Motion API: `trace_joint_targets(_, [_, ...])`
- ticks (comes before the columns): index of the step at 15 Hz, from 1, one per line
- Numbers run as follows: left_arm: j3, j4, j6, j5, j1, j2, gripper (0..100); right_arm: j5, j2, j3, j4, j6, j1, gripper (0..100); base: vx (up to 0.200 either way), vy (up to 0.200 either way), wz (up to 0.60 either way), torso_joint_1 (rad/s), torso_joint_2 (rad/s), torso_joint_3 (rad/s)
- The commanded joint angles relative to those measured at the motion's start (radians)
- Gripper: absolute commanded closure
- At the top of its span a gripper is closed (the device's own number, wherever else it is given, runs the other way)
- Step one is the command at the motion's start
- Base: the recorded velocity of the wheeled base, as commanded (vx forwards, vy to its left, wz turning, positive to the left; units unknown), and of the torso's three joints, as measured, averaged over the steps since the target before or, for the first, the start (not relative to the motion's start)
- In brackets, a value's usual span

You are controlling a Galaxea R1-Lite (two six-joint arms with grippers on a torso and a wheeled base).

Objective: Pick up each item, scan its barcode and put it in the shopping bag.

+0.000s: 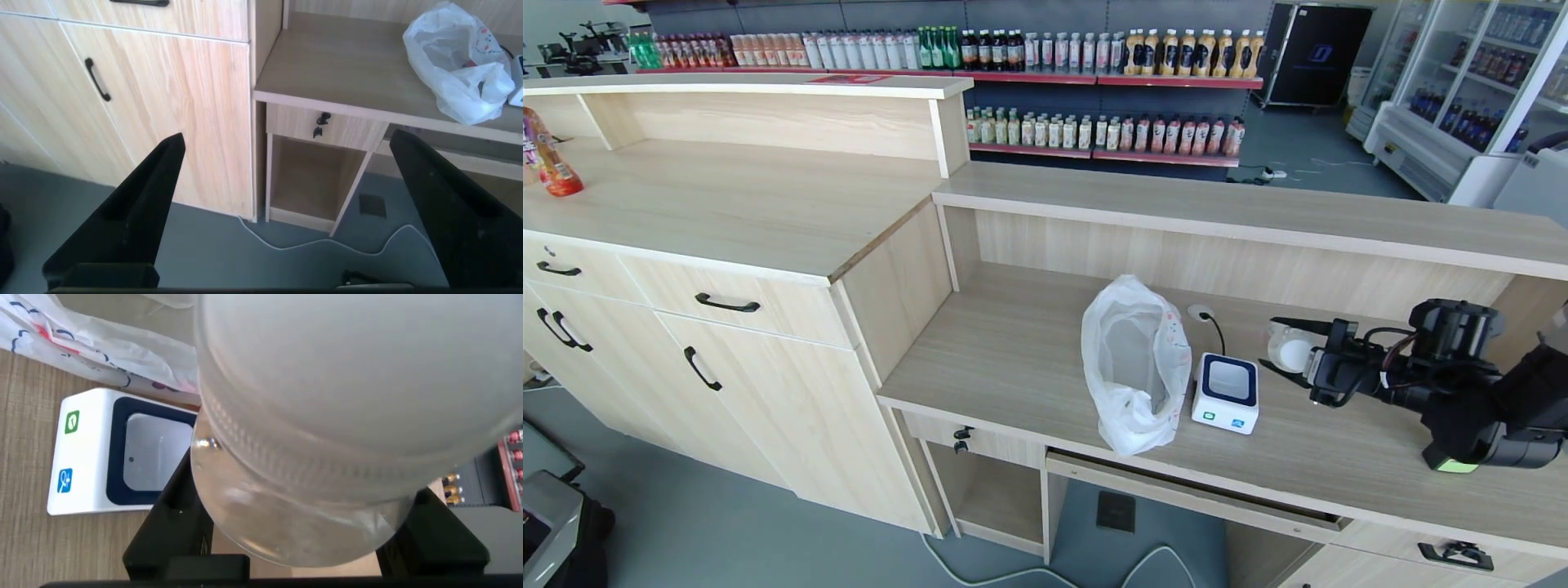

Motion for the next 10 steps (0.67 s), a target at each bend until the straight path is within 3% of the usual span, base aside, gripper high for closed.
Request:
trace_joint_targets(1, [0.0, 0.0, 0.0, -0.001, 0.0, 0.0, 0, 0.001, 0.017, -0.003, -0.009, -0.001, 0.004, 100, 0.0, 0.0, 0.0, 0.0, 0.0, 0.0])
trace_joint_targets(10, [0.0, 0.0, 0.0, -0.001, 0.0, 0.0, 0, 0.001, 0.075, -0.029, -0.043, 0.006, 0.02, 100, 0.0, 0.0, 0.0, 0.0, 0.0, 0.0])
